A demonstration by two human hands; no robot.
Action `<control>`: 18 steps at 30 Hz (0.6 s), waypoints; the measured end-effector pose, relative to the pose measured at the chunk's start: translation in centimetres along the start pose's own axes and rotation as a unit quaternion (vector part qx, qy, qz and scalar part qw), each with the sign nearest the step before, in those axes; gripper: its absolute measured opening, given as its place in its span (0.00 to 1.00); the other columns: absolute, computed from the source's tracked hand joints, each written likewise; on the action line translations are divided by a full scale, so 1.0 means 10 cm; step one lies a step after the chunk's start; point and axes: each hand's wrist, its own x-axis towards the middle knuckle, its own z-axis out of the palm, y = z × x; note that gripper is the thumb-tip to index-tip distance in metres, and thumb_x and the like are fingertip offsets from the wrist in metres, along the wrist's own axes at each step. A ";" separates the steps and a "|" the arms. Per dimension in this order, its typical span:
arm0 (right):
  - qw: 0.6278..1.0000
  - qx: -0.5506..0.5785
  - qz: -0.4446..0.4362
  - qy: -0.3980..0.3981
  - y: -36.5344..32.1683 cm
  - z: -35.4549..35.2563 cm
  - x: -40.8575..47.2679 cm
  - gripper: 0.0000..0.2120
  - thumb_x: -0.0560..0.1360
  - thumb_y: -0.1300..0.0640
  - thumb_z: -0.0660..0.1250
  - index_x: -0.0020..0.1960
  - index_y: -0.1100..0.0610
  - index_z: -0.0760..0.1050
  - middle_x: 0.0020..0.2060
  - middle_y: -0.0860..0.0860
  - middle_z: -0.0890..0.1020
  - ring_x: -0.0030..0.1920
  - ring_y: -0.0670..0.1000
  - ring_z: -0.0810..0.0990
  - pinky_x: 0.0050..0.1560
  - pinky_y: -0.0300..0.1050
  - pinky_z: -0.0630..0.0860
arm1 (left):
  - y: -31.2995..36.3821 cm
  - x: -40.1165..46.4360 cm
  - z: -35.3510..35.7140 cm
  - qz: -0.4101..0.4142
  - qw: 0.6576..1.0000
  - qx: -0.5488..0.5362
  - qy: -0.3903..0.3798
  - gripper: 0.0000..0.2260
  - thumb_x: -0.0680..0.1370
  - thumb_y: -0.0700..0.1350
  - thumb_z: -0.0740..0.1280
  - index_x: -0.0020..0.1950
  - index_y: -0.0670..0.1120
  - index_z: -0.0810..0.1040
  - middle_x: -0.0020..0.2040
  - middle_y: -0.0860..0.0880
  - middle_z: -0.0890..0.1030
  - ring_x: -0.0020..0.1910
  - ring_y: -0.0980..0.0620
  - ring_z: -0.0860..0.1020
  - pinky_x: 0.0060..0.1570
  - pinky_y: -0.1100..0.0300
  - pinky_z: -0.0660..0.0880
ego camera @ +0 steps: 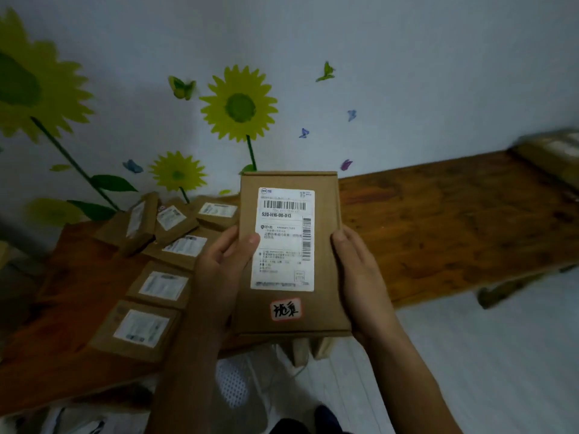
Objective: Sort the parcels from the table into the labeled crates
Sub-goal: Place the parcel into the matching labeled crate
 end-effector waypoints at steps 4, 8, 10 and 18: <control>0.993 0.019 -0.007 0.115 -0.02 -0.20 -0.21 0.12 0.85 0.47 0.57 0.65 0.42 0.74 0.47 0.40 0.86 0.46 0.44 0.86 0.40 0.38 0.80 | -0.09 0.06 0.31 -0.024 0.995 -0.029 -0.096 0.17 0.80 0.42 0.67 0.67 0.57 0.75 0.53 0.53 0.86 0.48 0.53 0.86 0.38 0.61 0.81; 0.968 0.027 -0.012 0.251 -0.08 -0.66 -0.44 0.11 0.85 0.48 0.57 0.63 0.40 0.75 0.44 0.41 0.86 0.42 0.43 0.86 0.34 0.34 0.78 | -0.12 -0.02 0.93 -0.042 0.979 -0.041 -0.197 0.20 0.79 0.41 0.68 0.62 0.65 0.73 0.53 0.54 0.86 0.46 0.51 0.86 0.34 0.61 0.81; 0.952 0.035 -0.018 0.302 -0.09 -0.95 -0.55 0.11 0.85 0.47 0.57 0.64 0.37 0.72 0.46 0.41 0.86 0.43 0.44 0.87 0.35 0.35 0.79 | -0.15 -0.07 1.30 -0.049 0.969 -0.042 -0.240 0.18 0.79 0.42 0.69 0.60 0.65 0.76 0.53 0.52 0.86 0.45 0.49 0.86 0.35 0.59 0.81; 0.890 0.068 -0.063 0.446 -0.14 -2.30 -1.01 0.18 0.84 0.48 0.58 0.73 0.36 0.66 0.50 0.40 0.85 0.46 0.44 0.87 0.39 0.38 0.82 | -0.18 -0.47 2.98 -0.026 0.919 0.006 -0.394 0.15 0.80 0.46 0.68 0.65 0.60 0.77 0.52 0.55 0.86 0.46 0.52 0.86 0.35 0.59 0.81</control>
